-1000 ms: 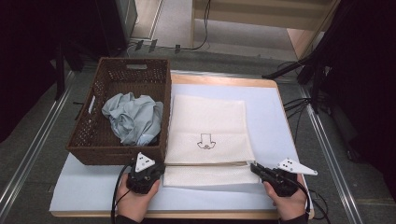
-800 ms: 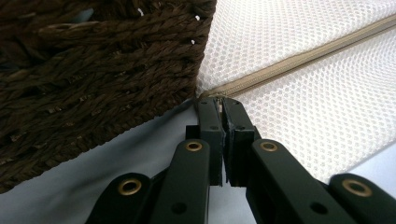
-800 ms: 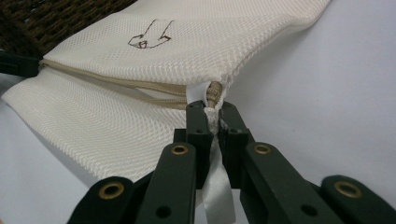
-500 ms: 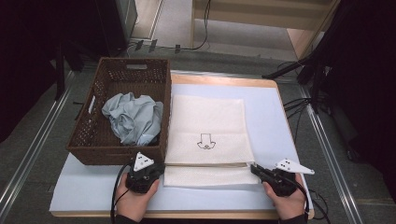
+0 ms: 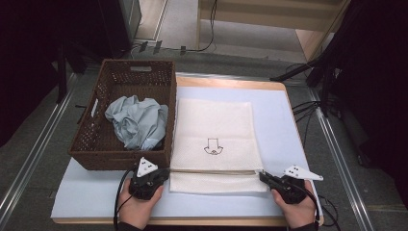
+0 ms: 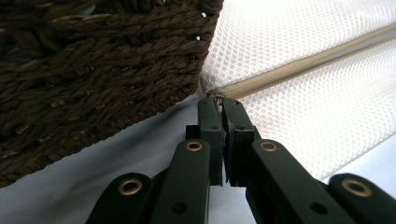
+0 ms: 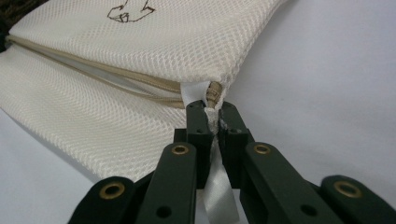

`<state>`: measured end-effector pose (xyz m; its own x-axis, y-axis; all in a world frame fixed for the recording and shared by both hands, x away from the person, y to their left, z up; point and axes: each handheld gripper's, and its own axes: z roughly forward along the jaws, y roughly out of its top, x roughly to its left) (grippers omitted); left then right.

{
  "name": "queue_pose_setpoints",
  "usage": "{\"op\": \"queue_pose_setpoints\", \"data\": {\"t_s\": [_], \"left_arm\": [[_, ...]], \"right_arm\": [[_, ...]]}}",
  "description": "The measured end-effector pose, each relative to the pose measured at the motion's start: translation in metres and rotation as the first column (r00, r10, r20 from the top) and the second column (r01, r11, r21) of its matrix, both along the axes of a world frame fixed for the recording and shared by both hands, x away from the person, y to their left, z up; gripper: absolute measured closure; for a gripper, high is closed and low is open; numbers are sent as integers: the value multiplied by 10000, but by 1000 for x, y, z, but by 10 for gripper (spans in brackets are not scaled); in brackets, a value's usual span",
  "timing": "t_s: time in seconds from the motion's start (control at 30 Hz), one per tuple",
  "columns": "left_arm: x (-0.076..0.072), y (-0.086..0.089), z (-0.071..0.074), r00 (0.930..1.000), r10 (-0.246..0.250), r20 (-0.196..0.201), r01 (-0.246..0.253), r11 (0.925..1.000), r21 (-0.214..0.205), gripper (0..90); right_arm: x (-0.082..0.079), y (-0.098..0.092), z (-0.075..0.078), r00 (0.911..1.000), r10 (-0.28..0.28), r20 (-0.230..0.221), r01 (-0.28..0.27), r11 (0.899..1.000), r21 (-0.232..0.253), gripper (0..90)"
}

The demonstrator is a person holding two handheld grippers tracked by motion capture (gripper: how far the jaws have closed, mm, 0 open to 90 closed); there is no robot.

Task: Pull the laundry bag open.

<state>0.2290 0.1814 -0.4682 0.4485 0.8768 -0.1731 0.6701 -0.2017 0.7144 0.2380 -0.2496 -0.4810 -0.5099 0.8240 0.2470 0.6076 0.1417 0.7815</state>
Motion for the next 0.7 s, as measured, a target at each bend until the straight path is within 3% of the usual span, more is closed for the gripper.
{"op": "queue_pose_setpoints", "data": {"t_s": [0.13, 0.2, 0.3, 0.37, 0.5, 0.63, 0.7], "left_arm": [[0, 2, -1, 9999, 104, 57, -103, 9998, -163, 881], [-1, 3, 0, 9999, -14, 168, 23, 9987, -509, 880], [-3, 2, 3, 9992, 22, 405, 1, 9985, -555, 858], [-6, 2, 6, 9979, 38, 639, -4, 9986, -536, 764], [-13, 4, 12, 9946, -69, 1033, 147, 9971, -751, 691], [-19, -1, 21, 9890, -429, 1419, 566, 9939, -943, 719], [-21, -8, 23, 9872, -716, 1425, 863, 9913, -997, 802]], "right_arm": [[-1, 1, 0, 9996, 276, 2, -276, 9996, 22, 860], [-3, 1, 1, 9995, 290, 138, -290, 9996, 8, 836], [-5, 1, 5, 9990, 95, 438, -91, 9999, -90, 699], [-5, -1, 9, 9976, -76, 685, 89, 9998, -183, 639], [-4, -6, 17, 9951, -331, 927, 339, 9994, -75, 530], [0, -6, 24, 9950, -287, 959, 274, 9995, 140, 458], [-1, -4, 26, 9931, -155, 1164, 115, 9993, 350, 532]]}}
